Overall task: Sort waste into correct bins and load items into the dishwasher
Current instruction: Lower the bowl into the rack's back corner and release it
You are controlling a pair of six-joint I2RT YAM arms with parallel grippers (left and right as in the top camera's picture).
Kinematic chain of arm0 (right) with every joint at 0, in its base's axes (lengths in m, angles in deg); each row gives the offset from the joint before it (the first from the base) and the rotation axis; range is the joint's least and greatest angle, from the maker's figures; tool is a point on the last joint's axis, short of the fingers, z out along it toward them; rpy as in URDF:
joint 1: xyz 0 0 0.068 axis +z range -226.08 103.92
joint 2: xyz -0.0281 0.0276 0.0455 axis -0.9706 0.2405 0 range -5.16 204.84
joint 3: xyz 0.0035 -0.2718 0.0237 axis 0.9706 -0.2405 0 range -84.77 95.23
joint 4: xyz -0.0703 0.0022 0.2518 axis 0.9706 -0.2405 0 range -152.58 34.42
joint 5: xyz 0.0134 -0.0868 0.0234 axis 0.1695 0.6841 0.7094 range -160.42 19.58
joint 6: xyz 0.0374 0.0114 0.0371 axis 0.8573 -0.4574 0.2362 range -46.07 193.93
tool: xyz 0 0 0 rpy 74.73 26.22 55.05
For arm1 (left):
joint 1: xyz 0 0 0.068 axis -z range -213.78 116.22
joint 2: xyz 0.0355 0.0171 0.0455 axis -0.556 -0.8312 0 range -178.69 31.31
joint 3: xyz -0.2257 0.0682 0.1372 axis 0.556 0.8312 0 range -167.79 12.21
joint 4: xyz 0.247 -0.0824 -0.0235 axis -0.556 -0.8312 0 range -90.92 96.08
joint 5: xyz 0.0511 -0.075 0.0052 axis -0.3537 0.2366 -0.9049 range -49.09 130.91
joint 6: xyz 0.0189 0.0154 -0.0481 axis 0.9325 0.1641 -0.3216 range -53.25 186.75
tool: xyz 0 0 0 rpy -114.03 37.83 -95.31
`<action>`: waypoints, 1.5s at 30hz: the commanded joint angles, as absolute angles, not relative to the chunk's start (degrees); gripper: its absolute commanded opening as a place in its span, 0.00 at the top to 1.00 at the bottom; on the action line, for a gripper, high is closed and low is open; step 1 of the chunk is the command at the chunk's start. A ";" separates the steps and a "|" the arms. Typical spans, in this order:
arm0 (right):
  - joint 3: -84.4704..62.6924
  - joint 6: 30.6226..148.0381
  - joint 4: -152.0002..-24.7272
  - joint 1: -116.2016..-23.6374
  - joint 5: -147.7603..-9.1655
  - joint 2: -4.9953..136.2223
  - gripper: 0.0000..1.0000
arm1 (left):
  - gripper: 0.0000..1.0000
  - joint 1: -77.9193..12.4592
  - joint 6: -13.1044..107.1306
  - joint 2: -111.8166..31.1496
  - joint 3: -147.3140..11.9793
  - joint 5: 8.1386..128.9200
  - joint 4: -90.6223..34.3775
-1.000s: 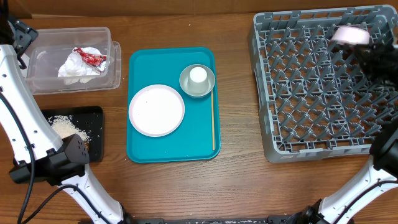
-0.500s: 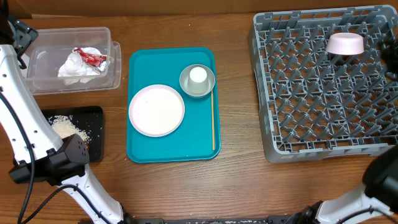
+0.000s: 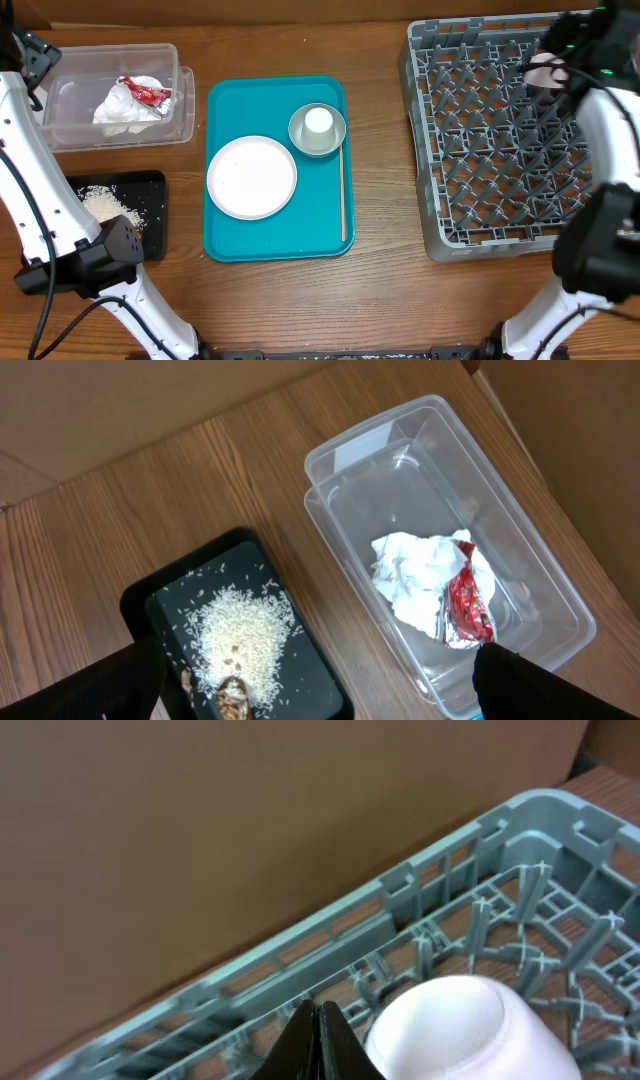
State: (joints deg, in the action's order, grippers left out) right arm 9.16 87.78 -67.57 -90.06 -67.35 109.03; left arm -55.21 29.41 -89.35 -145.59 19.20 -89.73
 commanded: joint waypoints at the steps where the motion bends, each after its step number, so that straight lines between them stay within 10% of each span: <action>1: 9.38 86.03 -65.73 -90.19 -57.58 112.99 0.96 | 0.00 -55.21 29.45 -89.35 -145.72 18.48 -89.66; 27: 9.41 89.13 -74.54 -93.36 -57.19 105.03 0.94 | 0.00 -55.23 29.45 -89.35 -145.72 18.48 -89.66; 31: 9.41 89.20 -79.15 -91.96 -73.82 96.05 0.69 | 0.00 -55.21 29.45 -89.35 -145.72 18.48 -89.66; 33: 9.38 89.20 -81.71 -91.44 -84.94 92.25 0.00 | 0.00 -55.17 29.45 -89.35 -145.72 18.48 -89.66; 40: 9.38 89.16 -86.08 -87.33 -113.90 87.55 0.00 | 0.00 -55.14 29.45 -89.35 -145.72 18.48 -89.66; 45: 9.38 88.78 -95.15 -76.99 -108.07 88.36 0.00 | 0.00 -55.14 29.45 -89.35 -145.72 18.48 -89.66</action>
State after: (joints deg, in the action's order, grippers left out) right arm 9.62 88.89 -92.75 -82.80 -106.80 87.02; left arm -55.19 29.41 -89.35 -145.57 19.20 -89.73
